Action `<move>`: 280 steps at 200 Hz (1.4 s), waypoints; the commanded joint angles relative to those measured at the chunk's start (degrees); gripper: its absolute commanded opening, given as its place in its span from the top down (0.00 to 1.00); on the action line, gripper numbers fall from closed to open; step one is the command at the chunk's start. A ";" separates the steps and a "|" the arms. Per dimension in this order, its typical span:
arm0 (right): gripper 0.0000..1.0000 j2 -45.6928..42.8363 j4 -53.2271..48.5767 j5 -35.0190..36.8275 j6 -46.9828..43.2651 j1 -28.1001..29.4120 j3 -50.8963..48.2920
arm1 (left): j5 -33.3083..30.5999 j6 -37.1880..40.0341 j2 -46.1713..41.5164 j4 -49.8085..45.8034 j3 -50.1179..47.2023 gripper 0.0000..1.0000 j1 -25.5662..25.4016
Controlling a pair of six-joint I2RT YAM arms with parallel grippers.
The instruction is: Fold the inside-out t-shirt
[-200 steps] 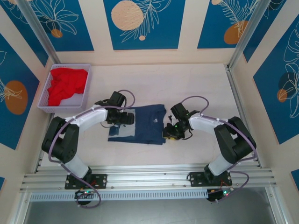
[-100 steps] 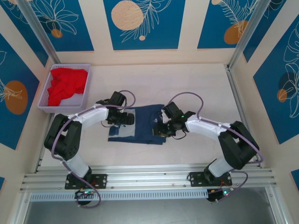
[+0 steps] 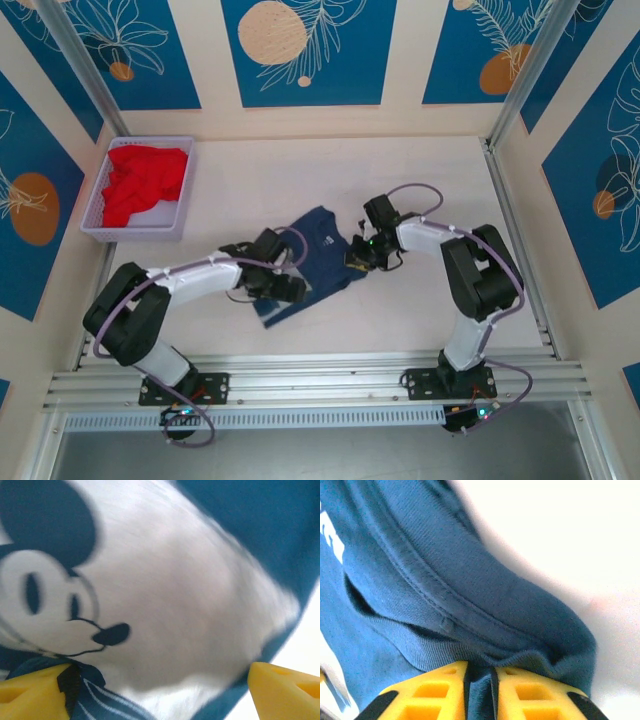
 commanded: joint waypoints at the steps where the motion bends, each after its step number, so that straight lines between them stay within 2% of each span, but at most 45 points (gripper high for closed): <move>1: 0.74 5.94 -2.86 2.84 -7.68 -0.49 9.07 | 5.57 -6.45 0.28 8.22 0.68 0.13 -5.92; 26: 0.67 7.89 -5.30 2.90 -12.68 -0.47 20.02 | 8.73 -3.69 2.21 12.96 6.72 0.12 -8.17; 43: 0.62 4.05 -5.61 2.94 -13.91 -1.93 20.33 | 6.06 0.89 -0.02 12.23 9.16 0.10 -6.90; 55: 0.58 0.39 -5.29 2.95 -13.62 -3.46 17.54 | 5.00 2.64 -2.02 12.04 9.32 0.09 -3.45; 68: 0.54 -2.88 -5.46 2.93 -12.01 -5.26 13.80 | 5.03 3.04 -2.31 11.93 9.39 0.09 2.60; 97: 0.39 -5.77 -5.75 3.69 -8.16 -7.02 8.30 | 7.05 6.35 4.78 8.97 14.65 0.09 15.06; 113: 0.33 -5.41 -5.30 3.90 -5.92 -6.82 6.90 | 6.61 9.92 10.67 7.37 19.65 0.09 18.74; 132: 0.29 -4.27 -4.80 3.84 -4.10 -6.47 5.62 | 5.02 14.82 18.12 3.86 27.17 0.09 20.85; 156: 0.28 -1.92 -3.79 3.10 -2.64 -5.16 5.15 | 5.43 19.64 27.19 -0.97 36.41 0.09 21.54; 192: 0.29 1.69 -2.72 3.54 -1.13 -3.15 5.33 | 11.58 23.10 36.65 -6.42 46.46 0.11 21.43; 251: 0.35 5.18 0.20 2.92 0.57 -1.36 5.12 | 22.79 26.00 39.97 -6.78 47.10 0.19 20.68; 280: 0.42 6.59 2.11 2.83 1.37 -1.36 5.54 | 24.91 26.41 40.41 -7.17 47.59 0.32 20.65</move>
